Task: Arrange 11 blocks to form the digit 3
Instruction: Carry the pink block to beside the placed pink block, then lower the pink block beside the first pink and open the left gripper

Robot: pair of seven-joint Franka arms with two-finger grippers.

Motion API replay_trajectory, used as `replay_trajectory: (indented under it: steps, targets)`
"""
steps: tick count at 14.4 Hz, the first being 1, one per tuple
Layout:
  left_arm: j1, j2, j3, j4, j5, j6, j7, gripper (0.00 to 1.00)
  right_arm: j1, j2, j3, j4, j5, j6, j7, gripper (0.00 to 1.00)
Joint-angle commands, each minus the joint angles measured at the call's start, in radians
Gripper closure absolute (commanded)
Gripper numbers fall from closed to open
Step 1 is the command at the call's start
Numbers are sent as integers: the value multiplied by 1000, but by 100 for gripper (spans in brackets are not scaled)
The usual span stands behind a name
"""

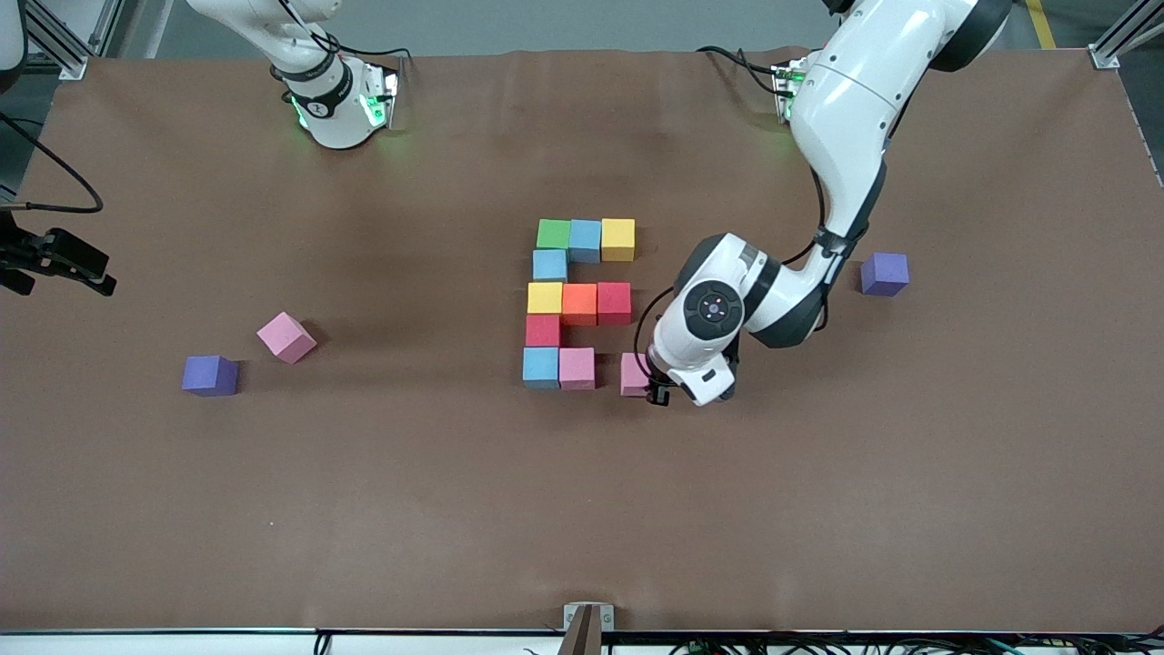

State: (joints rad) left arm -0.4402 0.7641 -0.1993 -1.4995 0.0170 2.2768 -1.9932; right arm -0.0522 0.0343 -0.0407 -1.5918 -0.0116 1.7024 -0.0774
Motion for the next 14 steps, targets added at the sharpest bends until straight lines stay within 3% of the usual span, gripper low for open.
replay_trajectory:
  steps: [1,6,14]
  targets:
    - [-40,55,20,85,14,-22,-48,79,0,-13,-2,-11,-2,-6,-18,0]
    - [-118,83,89,120,8,-43,-82,79,-5,-16,-2,-37,-1,17,-18,0]
    - [-135,106,89,140,6,-43,-111,79,0,-19,1,2,2,40,-12,0]
